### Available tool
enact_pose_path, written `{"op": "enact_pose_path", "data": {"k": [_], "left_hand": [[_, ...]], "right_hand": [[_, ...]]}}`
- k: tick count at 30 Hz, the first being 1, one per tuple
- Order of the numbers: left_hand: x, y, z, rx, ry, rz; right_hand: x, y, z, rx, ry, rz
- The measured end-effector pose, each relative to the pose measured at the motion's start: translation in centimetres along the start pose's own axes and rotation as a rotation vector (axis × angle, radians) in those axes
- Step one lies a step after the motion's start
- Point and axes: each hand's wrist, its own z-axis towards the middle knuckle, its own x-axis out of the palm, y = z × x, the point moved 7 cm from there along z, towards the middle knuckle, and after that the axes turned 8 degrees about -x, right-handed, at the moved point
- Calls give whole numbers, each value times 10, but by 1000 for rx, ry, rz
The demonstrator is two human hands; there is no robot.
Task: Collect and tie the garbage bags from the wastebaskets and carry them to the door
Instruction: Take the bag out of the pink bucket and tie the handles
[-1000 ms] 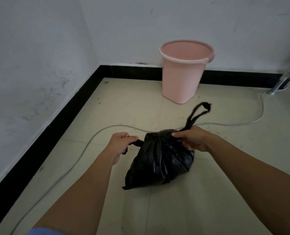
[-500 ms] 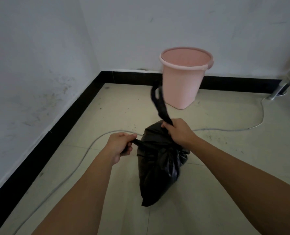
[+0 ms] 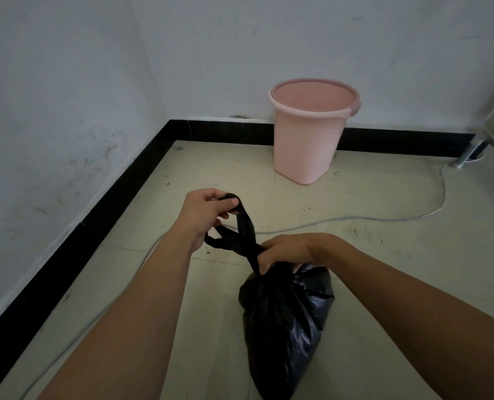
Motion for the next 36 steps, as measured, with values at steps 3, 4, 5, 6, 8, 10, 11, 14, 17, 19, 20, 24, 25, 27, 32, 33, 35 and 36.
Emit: {"op": "enact_pose_path", "data": {"k": [3, 4, 5, 6, 8, 10, 11, 14, 17, 19, 20, 24, 25, 27, 32, 33, 35, 36], "left_hand": [[-5, 5, 1, -10, -15, -30], [-4, 4, -1, -1, 5, -40], [-3, 5, -1, 7, 14, -36], [-3, 6, -1, 2, 7, -15], [-5, 20, 1, -59, -37, 84], [-6, 48, 1, -206, -6, 213], [-4, 67, -1, -307, 54, 234], [9, 111, -5, -505, 207, 67], [-4, 107, 4, -440, 10, -241], [-25, 94, 11, -336, -172, -426], [-34, 88, 12, -291, -243, -506], [-41, 73, 4, -231, -337, -662], [-39, 73, 3, -239, -346, -668], [-38, 77, 3, -262, -385, -607], [6, 79, 0, -287, -2, -168], [22, 80, -4, -297, 133, -69], [41, 82, -7, -263, 257, 154], [44, 82, -6, -230, 256, 217]], "right_hand": [[2, 1, 2, 40, -78, -217], [0, 4, 2, 43, -161, -318], [-3, 6, 3, 30, -245, -388], [-3, 8, 3, -3, -299, -413], [-1, 11, 3, -74, -295, -336], [0, 11, 3, -129, -270, -149], [-2, 10, 3, -141, -269, -71], [-6, 6, 4, -137, -290, 1], [-10, -5, 3, -87, -308, 56], [-14, -16, 1, -34, -323, 134], [-15, -21, -1, -8, -336, 200], [-16, -30, -3, 53, -303, 409], [-15, -31, -3, 69, -280, 469], [-14, -36, -3, 93, -244, 631], [-20, -44, -8, 72, -250, 945], [-20, -44, -8, 66, -248, 967], [-20, -42, -7, 57, -233, 980], [-21, -42, -6, 55, -229, 974]]}}
